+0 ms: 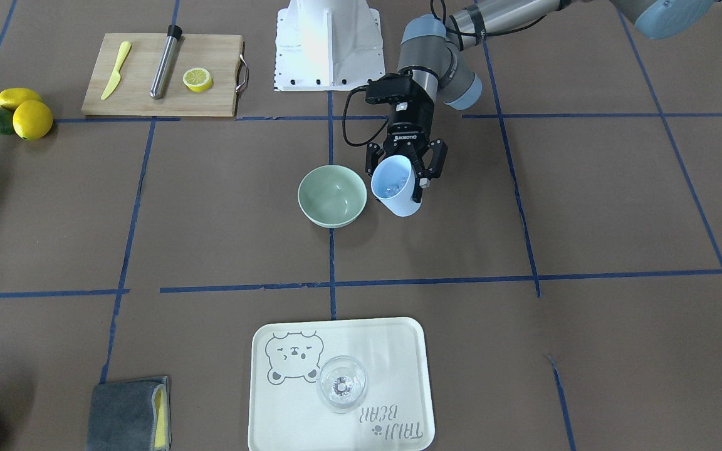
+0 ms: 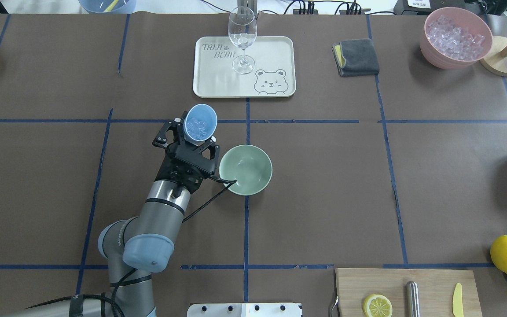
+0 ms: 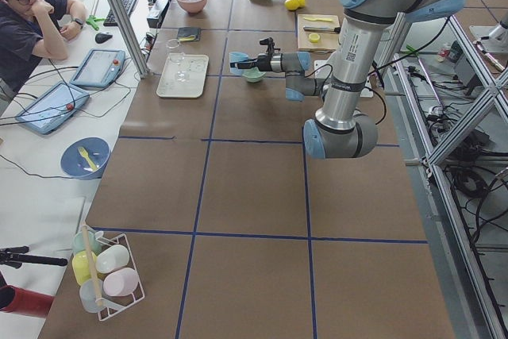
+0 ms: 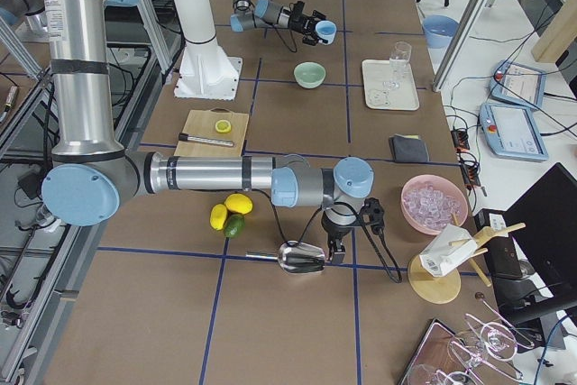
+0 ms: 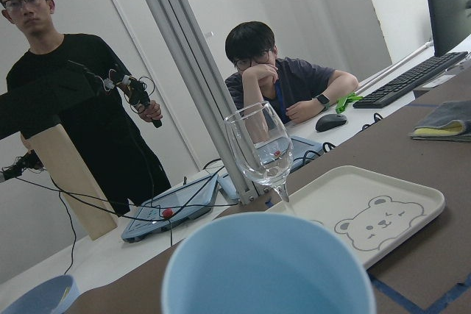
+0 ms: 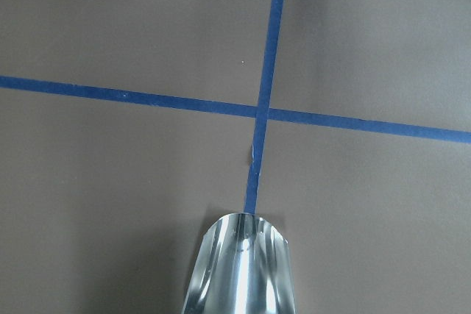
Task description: Pour ice into bowl
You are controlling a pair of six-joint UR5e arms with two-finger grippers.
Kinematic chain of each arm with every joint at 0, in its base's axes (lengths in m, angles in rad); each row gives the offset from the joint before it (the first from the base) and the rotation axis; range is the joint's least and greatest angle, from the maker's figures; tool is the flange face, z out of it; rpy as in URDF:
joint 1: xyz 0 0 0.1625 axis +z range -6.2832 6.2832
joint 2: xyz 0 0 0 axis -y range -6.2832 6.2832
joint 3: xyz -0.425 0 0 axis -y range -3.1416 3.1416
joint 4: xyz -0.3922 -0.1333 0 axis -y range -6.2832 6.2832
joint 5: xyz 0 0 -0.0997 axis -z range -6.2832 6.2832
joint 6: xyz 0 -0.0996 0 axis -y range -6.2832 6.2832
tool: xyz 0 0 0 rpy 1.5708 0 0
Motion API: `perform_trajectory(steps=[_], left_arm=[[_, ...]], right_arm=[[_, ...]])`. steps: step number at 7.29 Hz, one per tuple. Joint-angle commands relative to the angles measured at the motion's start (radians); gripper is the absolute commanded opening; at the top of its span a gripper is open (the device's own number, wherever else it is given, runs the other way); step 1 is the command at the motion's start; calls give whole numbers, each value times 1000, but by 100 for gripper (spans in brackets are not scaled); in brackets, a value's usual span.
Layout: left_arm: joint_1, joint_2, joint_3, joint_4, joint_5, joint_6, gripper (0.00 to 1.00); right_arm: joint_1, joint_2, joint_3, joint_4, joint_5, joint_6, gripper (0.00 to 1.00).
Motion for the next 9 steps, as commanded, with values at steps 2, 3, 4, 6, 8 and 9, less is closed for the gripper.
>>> perform_trajectory(steps=[2,3,4,6,8,9], left_arm=[[39,-28,6,121,84,280,0],[51,-26,6,119,109,420,0],[60,-20,6,121,135,522,0],[77,-19,15,122,210,815,0],[102,-19,55,122,275,966,0],[102,-20,66,125,295,1045,0]], right_arm=[[22,-3,-22,-1,-3,1,100],[28,-1,-34,-1,-3,1,100],[34,-1,-43,1,-3,3,100],[38,-1,-55,-1,-3,6,100],[42,0,-71,-1,-1,9,100],[48,0,-80,-1,-1,9,100]])
